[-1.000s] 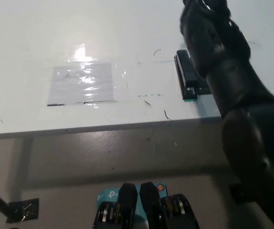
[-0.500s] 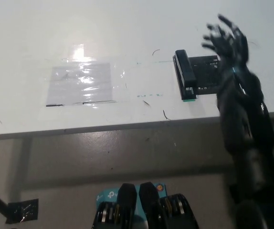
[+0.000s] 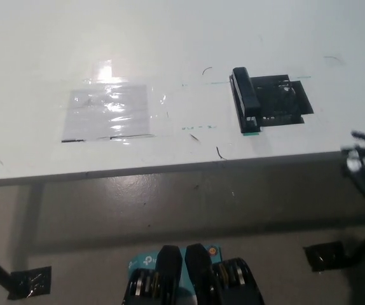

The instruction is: A stapler is kept infront of the robot on the black mark on the desk and the robot uses its right hand to lift the top of the stapler to open it

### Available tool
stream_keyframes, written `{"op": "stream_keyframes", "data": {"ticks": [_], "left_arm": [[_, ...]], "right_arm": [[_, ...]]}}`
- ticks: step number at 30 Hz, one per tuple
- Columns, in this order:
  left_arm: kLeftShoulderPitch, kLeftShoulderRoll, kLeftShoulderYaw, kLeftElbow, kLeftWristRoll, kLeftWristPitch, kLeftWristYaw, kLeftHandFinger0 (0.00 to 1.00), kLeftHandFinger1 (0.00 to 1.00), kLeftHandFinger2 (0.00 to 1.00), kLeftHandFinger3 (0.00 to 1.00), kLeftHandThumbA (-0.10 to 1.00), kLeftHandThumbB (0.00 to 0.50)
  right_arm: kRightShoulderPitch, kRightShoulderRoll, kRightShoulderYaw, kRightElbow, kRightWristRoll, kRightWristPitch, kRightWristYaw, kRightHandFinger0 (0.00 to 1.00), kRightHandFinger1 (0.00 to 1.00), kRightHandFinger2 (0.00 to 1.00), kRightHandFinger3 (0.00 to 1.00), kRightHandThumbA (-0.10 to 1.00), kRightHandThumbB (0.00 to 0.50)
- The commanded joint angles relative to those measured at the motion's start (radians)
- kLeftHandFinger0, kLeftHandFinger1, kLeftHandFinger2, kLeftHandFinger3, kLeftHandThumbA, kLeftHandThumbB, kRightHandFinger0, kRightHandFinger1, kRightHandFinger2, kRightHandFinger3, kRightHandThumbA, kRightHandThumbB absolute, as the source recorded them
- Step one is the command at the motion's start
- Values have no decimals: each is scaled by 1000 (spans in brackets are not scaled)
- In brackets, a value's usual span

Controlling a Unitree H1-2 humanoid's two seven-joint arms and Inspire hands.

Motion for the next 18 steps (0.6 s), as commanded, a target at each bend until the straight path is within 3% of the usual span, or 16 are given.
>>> {"op": "stream_keyframes", "data": {"ticks": [1, 6, 12, 16, 18], "left_arm": [[-4, 37, 18, -46, -10, 6, 4, 292, 264, 403, 649, 623, 0], [-12, 34, 14, -29, -13, -14, 3, 271, 251, 382, 617, 623, 0], [-8, 33, 14, -41, -9, 1, 9, 300, 270, 401, 639, 615, 0], [-14, 33, 10, -27, -9, -15, 5, 314, 281, 414, 645, 611, 0], [-16, 37, 15, -18, -8, -31, 6, 304, 273, 410, 646, 604, 0]], "right_arm": [[34, -29, 24, -61, -90, -108, 65, 289, 312, 430, 630, 235, 7], [88, -22, 9, -41, -113, -92, 55, 271, 283, 374, 563, 249, 24], [108, -6, 7, 30, -153, -163, 47, 211, 252, 352, 556, 241, 11], [123, 10, -3, 88, -158, -170, 43, 252, 295, 392, 601, 283, 13], [103, 12, 1, 105, -177, -184, 37, 246, 280, 389, 606, 246, 1]]}}
